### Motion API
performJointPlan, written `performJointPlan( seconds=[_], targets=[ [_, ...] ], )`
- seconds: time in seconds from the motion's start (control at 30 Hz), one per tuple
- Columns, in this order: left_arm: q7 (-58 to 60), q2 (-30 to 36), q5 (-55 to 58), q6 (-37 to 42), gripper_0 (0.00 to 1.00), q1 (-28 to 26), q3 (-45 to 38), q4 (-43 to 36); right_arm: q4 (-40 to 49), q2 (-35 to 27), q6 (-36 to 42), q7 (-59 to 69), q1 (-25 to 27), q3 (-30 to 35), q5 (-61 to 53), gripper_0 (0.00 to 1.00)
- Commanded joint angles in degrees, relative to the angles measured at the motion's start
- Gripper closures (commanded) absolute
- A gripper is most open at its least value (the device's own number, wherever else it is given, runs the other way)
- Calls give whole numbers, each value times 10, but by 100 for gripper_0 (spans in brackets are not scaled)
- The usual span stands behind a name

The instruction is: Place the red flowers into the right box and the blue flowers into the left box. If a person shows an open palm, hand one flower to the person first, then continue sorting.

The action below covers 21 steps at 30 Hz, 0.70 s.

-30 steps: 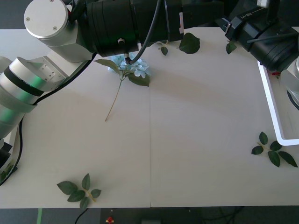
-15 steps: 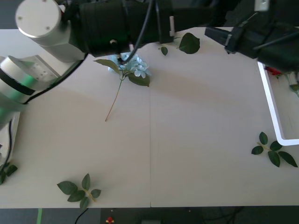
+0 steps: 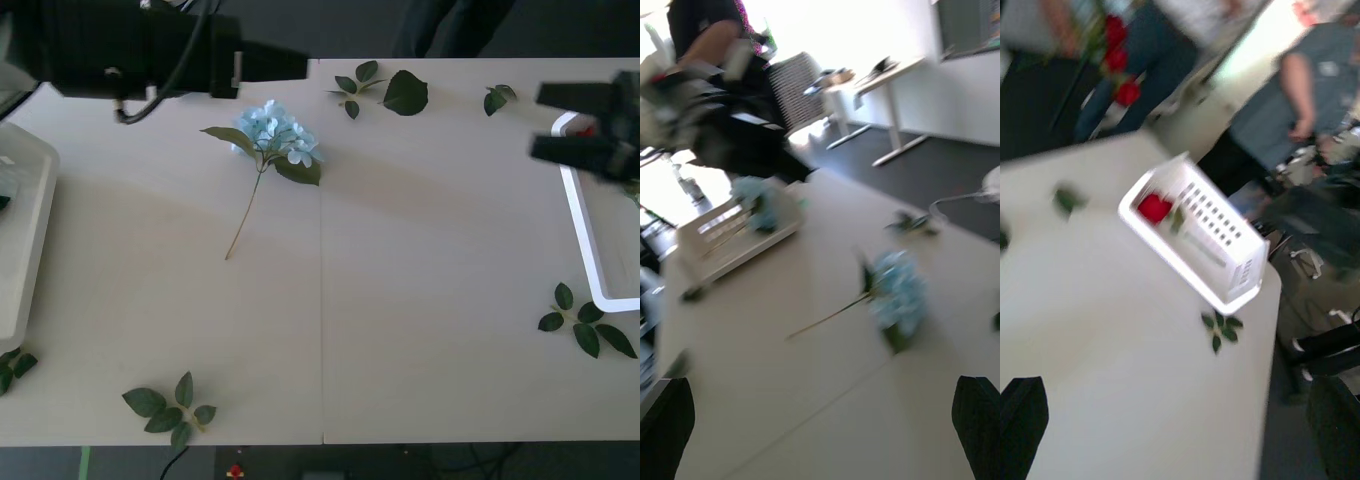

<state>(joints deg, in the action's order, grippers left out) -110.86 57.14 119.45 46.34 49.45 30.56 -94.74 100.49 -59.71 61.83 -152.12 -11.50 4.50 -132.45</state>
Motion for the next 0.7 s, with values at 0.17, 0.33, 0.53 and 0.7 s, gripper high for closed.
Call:
performJointPlan(
  seconds=[0.17, 0.33, 0.53, 0.7],
  targets=[
    [125, 61, 5, -17, 0, 105, 148, 30, 87, -27, 73, 56, 87, 111, -12, 0],
    [192, -5, -125, -16, 0, 96, 154, 74, 132, -26, 74, 57, 119, 128, -28, 0],
    [266, -85, -280, 22, 0, 94, 143, 147, 154, -25, 74, 57, 126, 128, -44, 0],
    [313, -133, -376, 80, 0, 94, 121, 183, 157, -23, 74, 56, 126, 128, -51, 0]
  ],
)
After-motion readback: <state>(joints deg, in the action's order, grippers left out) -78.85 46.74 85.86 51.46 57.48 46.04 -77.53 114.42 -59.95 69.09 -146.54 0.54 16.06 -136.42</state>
